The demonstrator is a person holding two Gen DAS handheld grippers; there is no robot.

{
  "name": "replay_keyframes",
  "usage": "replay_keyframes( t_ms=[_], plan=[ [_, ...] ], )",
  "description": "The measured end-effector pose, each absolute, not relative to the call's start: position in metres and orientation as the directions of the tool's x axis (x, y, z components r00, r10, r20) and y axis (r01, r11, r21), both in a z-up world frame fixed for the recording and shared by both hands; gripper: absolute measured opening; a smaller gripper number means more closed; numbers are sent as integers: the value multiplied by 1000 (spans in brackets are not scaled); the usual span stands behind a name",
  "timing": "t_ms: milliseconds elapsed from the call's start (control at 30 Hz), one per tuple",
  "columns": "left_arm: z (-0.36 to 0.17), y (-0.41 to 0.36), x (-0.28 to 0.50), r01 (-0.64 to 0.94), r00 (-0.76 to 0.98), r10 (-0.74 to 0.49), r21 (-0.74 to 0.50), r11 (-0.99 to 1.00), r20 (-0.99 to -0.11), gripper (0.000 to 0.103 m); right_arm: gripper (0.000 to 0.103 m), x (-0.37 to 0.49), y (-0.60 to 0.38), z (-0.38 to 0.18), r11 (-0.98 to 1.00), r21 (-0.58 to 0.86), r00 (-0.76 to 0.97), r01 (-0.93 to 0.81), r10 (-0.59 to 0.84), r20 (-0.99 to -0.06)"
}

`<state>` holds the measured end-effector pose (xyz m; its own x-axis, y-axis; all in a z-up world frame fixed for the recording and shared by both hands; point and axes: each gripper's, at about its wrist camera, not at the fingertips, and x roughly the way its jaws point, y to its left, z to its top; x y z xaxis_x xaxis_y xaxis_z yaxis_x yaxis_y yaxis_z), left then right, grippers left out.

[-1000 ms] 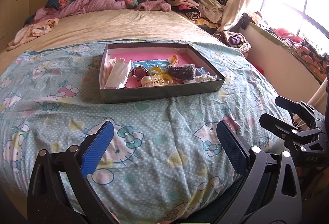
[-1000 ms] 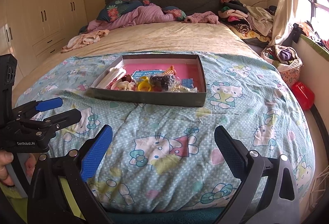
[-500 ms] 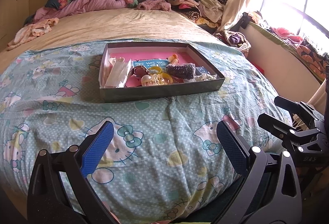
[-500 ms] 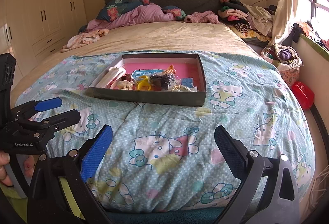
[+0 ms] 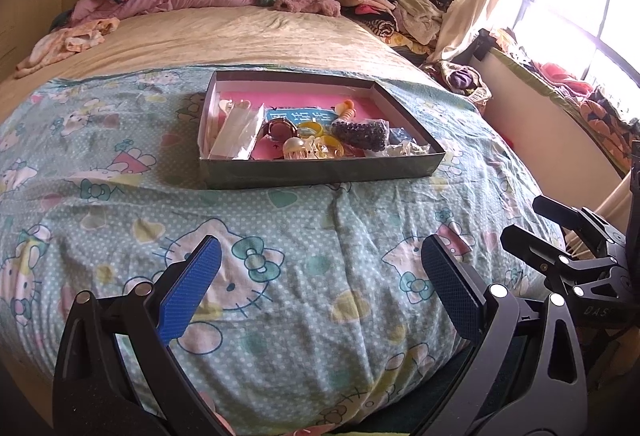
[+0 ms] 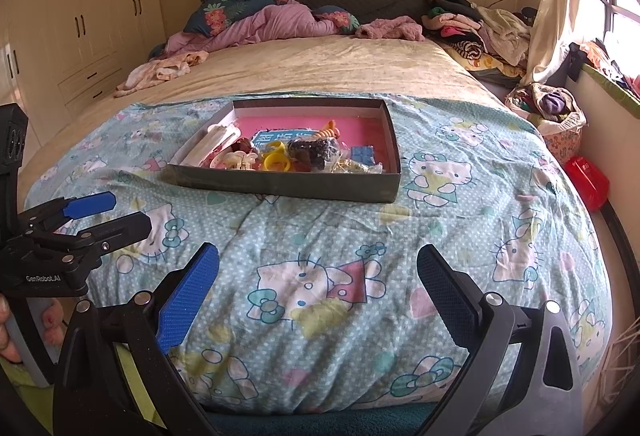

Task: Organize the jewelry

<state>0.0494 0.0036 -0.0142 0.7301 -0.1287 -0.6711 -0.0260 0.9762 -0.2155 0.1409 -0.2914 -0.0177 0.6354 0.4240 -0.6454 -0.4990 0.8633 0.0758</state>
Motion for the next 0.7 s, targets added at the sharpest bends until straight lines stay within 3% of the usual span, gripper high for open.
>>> replay_keyframes(
  t_ms=[433,700],
  plan=[
    [-22,34,50,-107,730,-54,-191,976,-681,94,99,169,-299,-27,892,91,631,-443,382,-675],
    [-41,179,94,-489,662,215,-197,849,-718,94,99,245,-357,-45,962,74,681,-263,240,-692]
  ],
)
